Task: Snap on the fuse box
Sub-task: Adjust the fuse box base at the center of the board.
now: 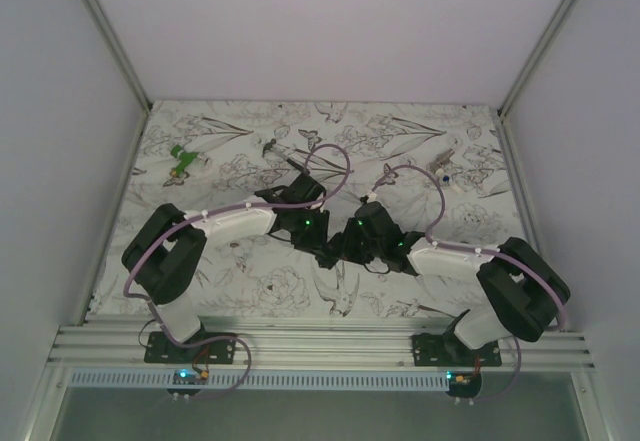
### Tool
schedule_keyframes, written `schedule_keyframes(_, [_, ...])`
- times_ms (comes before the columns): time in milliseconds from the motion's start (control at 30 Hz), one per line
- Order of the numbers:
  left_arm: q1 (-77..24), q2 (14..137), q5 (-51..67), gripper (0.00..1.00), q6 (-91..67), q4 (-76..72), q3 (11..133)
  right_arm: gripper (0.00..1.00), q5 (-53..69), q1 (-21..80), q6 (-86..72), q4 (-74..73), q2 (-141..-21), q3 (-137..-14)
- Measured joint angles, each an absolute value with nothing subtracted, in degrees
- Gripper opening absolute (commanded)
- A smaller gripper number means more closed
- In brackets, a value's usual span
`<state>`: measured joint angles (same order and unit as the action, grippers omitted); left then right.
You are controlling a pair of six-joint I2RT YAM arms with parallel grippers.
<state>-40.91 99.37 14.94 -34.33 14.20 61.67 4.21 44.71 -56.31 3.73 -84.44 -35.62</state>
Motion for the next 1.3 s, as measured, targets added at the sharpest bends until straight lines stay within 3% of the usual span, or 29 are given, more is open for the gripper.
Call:
schedule_keyframes(533, [-41.32, 99.81, 10.52, 0.35, -34.89, 15.25, 64.07, 0.22, 5.72, 44.29, -56.36, 5.26, -85.23, -35.62])
schedule_keyframes(1300, [-43.51, 101.3, 7.4, 0.27, -35.22, 17.76, 63.88, 0.15, 8.43, 43.18, -57.71, 9.37, -88.31, -35.73])
